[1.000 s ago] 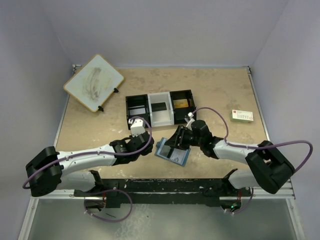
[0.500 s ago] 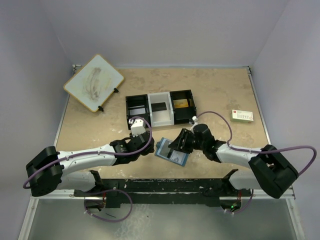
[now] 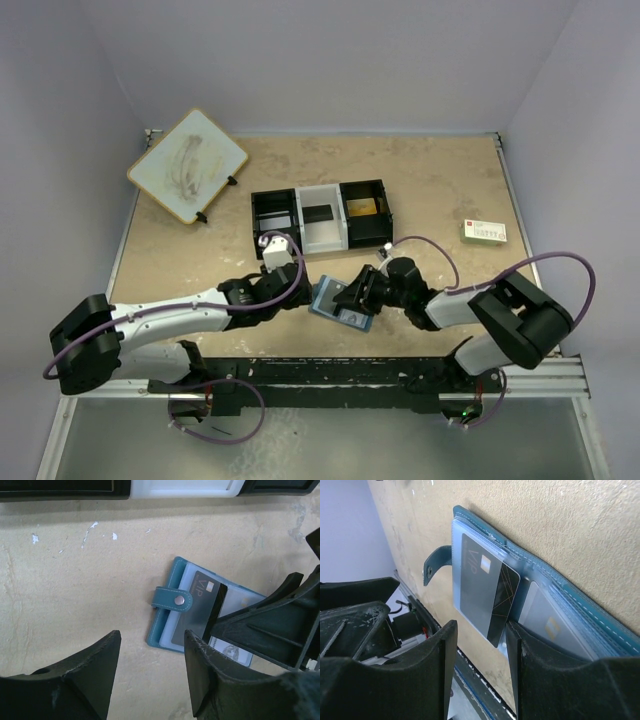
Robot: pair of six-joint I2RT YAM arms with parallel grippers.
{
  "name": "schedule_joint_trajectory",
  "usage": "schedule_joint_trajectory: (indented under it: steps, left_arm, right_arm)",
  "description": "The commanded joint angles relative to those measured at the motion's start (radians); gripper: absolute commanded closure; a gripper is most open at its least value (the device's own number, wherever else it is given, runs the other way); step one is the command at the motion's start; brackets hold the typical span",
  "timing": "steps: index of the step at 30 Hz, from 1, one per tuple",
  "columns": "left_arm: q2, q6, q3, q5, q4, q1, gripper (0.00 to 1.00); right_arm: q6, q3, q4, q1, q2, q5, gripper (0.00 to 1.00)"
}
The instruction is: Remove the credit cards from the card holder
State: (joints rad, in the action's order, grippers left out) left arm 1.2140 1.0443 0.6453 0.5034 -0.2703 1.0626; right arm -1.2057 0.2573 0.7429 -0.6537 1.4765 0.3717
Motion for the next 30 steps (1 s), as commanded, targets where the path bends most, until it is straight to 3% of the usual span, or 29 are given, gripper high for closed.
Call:
schedule_joint_trajectory:
  steps: [1, 8, 14, 21, 30]
  left_arm:
    - [-0.001, -0.030, 0.056, -0.039, 0.042, 0.005, 0.49]
    - [0.093, -0.095, 0.099, -0.150, 0.106, 0.005, 0.57]
    - [0.182, -0.140, 0.164, -0.225, 0.123, 0.011, 0.68]
    - [0.284, -0.168, 0.206, -0.264, 0.122, 0.011, 0.73]
    - [0.441, -0.125, 0.290, -0.128, -0.025, 0.012, 0.81]
  right_arm:
    - [0.023, -0.007, -0.162, 0.000, -0.039, -0.094, 0.53]
    - [0.024, -0.015, -0.182, 0.000, -0.058, -0.131, 0.57]
    - [0.020, -0.013, -0.139, 0.000, -0.003, -0.136, 0.69]
    - [0.014, -0.020, -0.127, 0.000, -0.006, -0.146, 0.79]
    - [0.000, -0.034, -0.093, 0.000, -0.006, -0.135, 0.85]
